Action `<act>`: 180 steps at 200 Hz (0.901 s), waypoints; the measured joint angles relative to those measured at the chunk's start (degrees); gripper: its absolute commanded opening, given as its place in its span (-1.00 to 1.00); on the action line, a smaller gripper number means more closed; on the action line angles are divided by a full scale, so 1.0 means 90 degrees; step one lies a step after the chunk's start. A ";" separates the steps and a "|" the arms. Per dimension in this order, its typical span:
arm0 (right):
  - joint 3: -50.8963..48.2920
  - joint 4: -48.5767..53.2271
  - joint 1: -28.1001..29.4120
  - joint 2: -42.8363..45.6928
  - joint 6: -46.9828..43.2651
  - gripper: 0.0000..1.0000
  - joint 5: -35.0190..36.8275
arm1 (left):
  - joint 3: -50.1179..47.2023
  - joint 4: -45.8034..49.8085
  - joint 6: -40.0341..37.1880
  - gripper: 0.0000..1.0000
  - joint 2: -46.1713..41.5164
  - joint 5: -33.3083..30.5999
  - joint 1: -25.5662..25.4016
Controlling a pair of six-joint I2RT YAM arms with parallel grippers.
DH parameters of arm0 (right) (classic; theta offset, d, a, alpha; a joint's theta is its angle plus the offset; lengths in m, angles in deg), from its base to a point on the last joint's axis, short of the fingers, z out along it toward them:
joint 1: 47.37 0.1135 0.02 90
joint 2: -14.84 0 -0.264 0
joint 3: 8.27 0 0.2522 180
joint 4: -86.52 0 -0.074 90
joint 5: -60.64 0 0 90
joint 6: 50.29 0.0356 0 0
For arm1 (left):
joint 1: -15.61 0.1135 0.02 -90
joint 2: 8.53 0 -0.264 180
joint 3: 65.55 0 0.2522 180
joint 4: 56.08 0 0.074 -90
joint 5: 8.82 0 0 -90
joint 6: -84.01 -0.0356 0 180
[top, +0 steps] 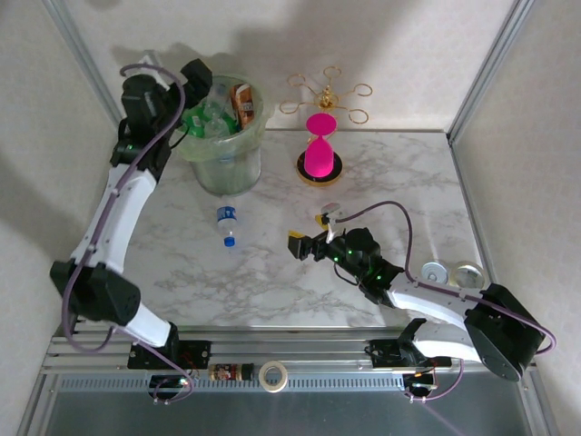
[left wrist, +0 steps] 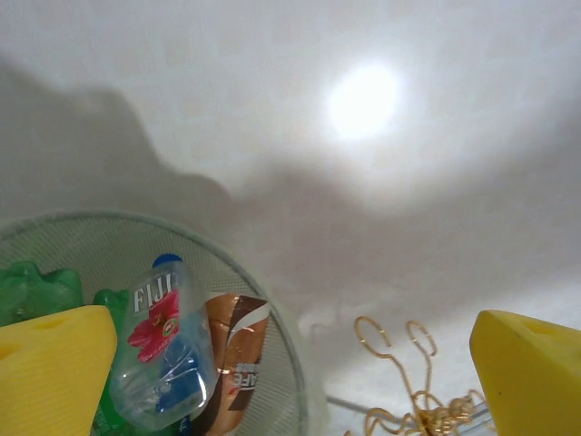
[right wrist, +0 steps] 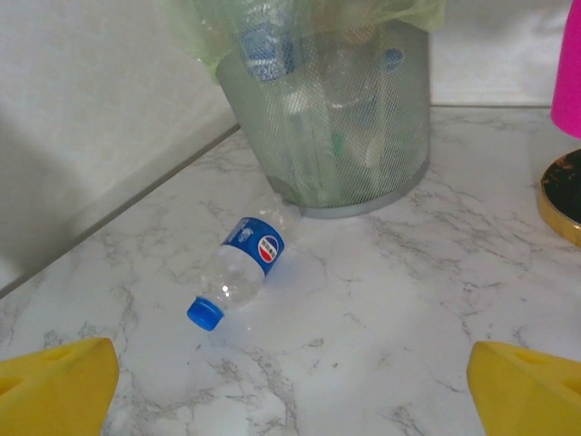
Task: Put the plastic bottles in the bin
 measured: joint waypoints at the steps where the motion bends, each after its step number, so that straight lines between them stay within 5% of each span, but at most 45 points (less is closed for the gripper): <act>1: 0.0000 0.0000 0.0000 -0.0012 0.0000 0.98 -0.0005 | -0.0032 -0.0019 0.0007 0.99 -0.0029 -0.0002 0.0000; 111: 0.0646 -0.0051 0.0000 -0.1020 0.0129 0.98 -0.0549 | -0.5430 -0.1647 0.0889 0.99 -0.3371 -0.0362 -0.0078; 180: 0.1052 -0.0087 0.0002 -0.1637 0.0287 0.98 -0.0860 | -0.7334 -0.1826 0.1115 0.99 -0.3738 -0.0253 -0.0214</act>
